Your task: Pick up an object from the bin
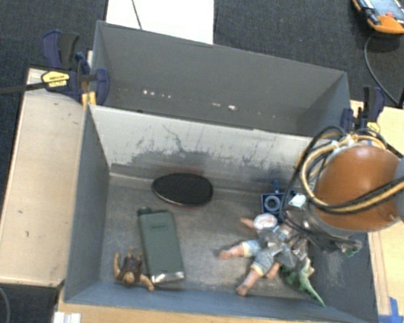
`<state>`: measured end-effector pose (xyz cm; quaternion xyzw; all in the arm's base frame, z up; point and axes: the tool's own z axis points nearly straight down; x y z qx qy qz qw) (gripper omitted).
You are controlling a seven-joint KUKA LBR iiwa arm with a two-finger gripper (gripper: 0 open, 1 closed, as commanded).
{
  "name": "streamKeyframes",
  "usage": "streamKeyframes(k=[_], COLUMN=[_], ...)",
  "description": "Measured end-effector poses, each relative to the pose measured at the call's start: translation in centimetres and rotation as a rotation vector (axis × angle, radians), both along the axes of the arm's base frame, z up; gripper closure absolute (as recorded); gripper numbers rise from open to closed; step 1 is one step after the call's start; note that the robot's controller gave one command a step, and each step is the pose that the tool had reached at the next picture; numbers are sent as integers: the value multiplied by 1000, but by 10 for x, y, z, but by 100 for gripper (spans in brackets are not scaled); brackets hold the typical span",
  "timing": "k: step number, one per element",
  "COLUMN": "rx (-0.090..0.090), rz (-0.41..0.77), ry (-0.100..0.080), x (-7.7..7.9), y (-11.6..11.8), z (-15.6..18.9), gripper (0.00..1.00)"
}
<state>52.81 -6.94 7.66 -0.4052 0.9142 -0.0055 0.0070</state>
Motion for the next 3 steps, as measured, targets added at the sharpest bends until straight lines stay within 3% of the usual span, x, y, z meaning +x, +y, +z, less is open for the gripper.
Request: streamKeyframes(k=[3], rx=[6], rz=[-10], ry=[9], x=[0], y=[1], z=[26], gripper=[100])
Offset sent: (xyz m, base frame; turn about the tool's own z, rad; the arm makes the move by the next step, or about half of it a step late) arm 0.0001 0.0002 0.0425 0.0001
